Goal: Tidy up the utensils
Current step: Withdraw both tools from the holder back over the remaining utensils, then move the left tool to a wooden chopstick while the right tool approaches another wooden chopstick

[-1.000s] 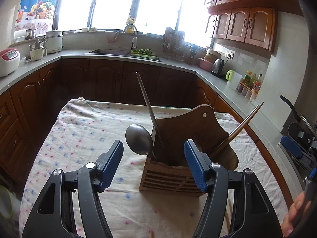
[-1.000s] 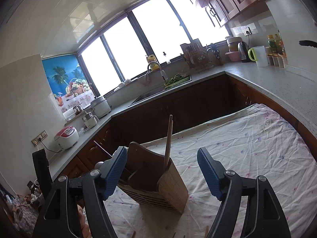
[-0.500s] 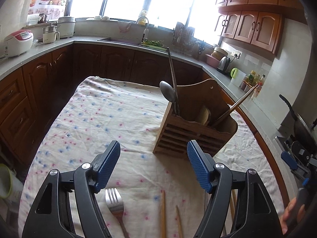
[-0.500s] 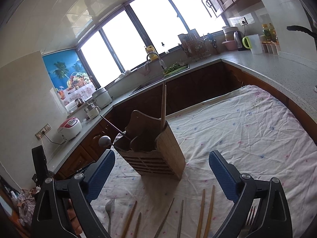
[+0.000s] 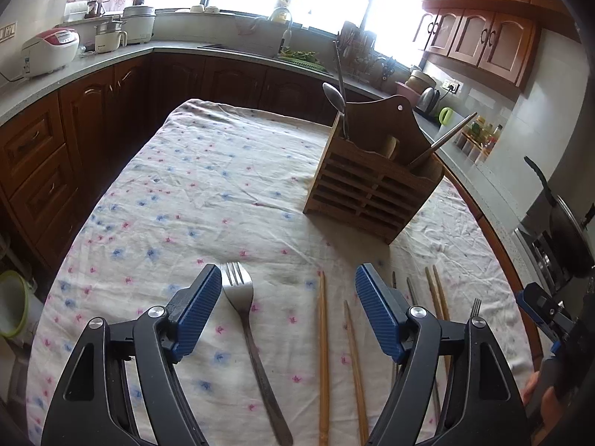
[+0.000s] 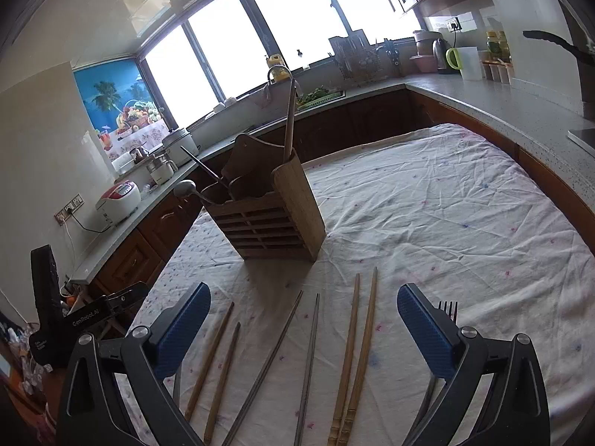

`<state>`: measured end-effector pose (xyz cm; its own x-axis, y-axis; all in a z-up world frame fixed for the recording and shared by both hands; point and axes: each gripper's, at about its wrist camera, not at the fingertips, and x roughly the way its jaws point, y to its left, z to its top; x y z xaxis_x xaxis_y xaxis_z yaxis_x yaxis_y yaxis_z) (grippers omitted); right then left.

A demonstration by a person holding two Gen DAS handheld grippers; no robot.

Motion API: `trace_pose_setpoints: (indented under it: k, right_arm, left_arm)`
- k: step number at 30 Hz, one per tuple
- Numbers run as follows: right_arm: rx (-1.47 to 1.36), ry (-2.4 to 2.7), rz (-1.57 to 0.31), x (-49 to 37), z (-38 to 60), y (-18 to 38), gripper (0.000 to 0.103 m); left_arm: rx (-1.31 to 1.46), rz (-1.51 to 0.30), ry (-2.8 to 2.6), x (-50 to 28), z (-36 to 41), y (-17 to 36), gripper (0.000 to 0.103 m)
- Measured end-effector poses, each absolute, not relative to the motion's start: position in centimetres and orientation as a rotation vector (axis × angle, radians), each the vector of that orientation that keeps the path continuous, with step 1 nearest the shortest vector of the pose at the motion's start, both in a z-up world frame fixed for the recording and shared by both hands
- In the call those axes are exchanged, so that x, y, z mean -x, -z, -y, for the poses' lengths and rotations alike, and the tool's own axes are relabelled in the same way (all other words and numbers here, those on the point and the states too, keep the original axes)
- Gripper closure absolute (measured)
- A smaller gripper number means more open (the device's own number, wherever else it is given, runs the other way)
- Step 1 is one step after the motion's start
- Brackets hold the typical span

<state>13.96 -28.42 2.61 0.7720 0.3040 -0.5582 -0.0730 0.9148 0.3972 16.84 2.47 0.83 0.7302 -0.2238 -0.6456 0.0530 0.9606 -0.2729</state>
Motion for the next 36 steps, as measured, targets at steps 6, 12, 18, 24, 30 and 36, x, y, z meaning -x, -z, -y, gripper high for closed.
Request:
trace_pose_setpoints:
  k: [6, 12, 18, 24, 30, 36]
  right_arm:
    - [-0.366, -0.203, -0.692, -12.9, 28.3, -1.3, 0.002]
    - [-0.361, -0.201, -0.715, -12.8, 28.3, -0.2, 0.002]
    - [-0.367, -0.193, -0.737, -13.5, 28.6, 0.4, 0.002]
    - [-0.367, -0.188, -0.757, -14.3, 28.9, 0.9, 0.002]
    - [-0.348, -0.192, -0.761, -15.2, 28.7, 1.1, 0.002]
    - [-0.324, -0.184, -0.768, -16.4, 28.6, 1.3, 0.015]
  left_arm:
    - [0.215, -0.786, 0.147, -15.7, -1.8, 0.8, 0.027]
    - [0.198, -0.835, 0.148, -15.5, -1.3, 2.1, 0.027]
    - [0.173, -0.868, 0.157, -16.0, -0.4, 2.7, 0.027]
    - [0.160, -0.892, 0.164, -16.8, 0.0, 3.2, 0.027]
    - [0.146, -0.906, 0.169, -17.8, 0.4, 3.4, 0.027]
    - [0.133, -0.917, 0.186, -18.9, 0.8, 3.5, 0.028]
